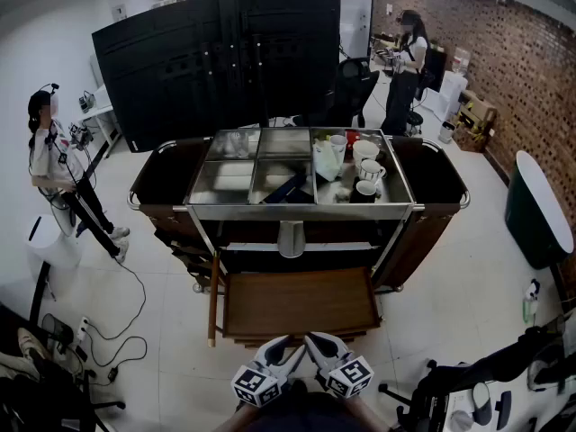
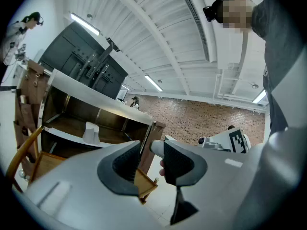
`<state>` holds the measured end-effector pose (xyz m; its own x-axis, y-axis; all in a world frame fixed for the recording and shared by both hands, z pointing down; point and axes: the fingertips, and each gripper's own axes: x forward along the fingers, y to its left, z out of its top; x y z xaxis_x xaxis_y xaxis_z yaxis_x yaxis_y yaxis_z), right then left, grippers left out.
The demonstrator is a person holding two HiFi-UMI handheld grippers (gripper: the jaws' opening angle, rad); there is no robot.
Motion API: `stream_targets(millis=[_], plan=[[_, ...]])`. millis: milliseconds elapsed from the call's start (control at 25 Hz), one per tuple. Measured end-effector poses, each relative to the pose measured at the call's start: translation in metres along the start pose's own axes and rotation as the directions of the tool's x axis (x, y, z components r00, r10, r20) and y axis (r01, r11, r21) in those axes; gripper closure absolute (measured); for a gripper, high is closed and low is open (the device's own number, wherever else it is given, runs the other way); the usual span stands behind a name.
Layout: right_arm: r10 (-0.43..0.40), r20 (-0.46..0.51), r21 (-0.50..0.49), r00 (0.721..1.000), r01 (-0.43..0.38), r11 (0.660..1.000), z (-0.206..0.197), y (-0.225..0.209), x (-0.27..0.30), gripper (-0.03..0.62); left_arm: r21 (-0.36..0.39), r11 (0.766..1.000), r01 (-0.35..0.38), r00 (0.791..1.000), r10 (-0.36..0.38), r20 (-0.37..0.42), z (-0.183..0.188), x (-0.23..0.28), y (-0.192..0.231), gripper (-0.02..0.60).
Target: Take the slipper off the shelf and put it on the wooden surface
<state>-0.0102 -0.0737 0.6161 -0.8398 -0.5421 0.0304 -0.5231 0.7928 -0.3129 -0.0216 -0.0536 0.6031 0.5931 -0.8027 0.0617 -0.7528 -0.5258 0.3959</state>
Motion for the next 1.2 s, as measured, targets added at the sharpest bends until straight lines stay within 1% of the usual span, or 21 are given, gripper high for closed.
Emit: stream_targets(millis=[160,320,440,560,680,720,800,960,1040,1120,1200], plan=[[-0.046,-0.016,-0.016,0.999,0.046,0.999,0.004,-0.02,0.006,0.588,-0.004,0.999,-0.045,0.999,0.045,0.026,0.007,0.011,0.018,0.415],[-0.104,-0.011,-0.028,0.995,0.104,0.994,0.012,-0.038,0.006,0.582,0.004,0.993,-0.118,0.993,0.118,0.017,0.01,0.029,0.052,0.402],[-0.143,-0.021,-0.025,0.99,0.143,0.989,0.008,-0.051,0.006,0.58,0.046,0.985,-0.169,0.985,0.17,-0.013,0.013,0.054,0.091,0.384],[-0.184,-0.015,-0.049,0.983,0.184,0.982,0.014,-0.07,0.013,0.579,0.099,0.973,-0.209,0.976,0.214,-0.044,0.021,0.095,0.137,0.376],[-0.226,-0.009,-0.073,0.974,0.225,0.972,0.019,-0.091,0.024,0.568,0.185,0.954,-0.236,0.962,0.256,-0.097,0.022,0.146,0.182,0.361],[-0.236,-0.01,-0.075,0.972,0.235,0.969,0.019,-0.098,0.027,0.563,0.214,0.947,-0.24,0.954,0.27,-0.127,0.018,0.163,0.197,0.36],[-0.256,-0.01,-0.066,0.967,0.255,0.965,0.018,-0.112,0.033,0.56,0.25,0.934,-0.255,0.933,0.306,-0.191,0.01,0.193,0.228,0.359],[-0.292,-0.002,-0.044,0.957,0.291,0.956,0.021,-0.132,0.037,0.559,0.316,0.91,-0.268,0.877,0.366,-0.312,-0.008,0.245,0.277,0.356],[-0.306,0.006,-0.042,0.952,0.306,0.951,0.025,-0.133,0.034,0.559,0.321,0.899,-0.297,0.846,0.404,-0.348,-0.014,0.265,0.302,0.356],[-0.321,0.006,-0.03,0.947,0.321,0.947,0.023,-0.134,0.028,0.56,0.326,0.883,-0.338,0.816,0.448,-0.366,-0.018,0.283,0.328,0.359],[-0.336,-0.014,-0.016,0.942,0.336,0.942,0.012,-0.136,0.02,0.559,0.312,0.875,-0.369,0.796,0.471,-0.379,-0.026,0.302,0.35,0.372]])
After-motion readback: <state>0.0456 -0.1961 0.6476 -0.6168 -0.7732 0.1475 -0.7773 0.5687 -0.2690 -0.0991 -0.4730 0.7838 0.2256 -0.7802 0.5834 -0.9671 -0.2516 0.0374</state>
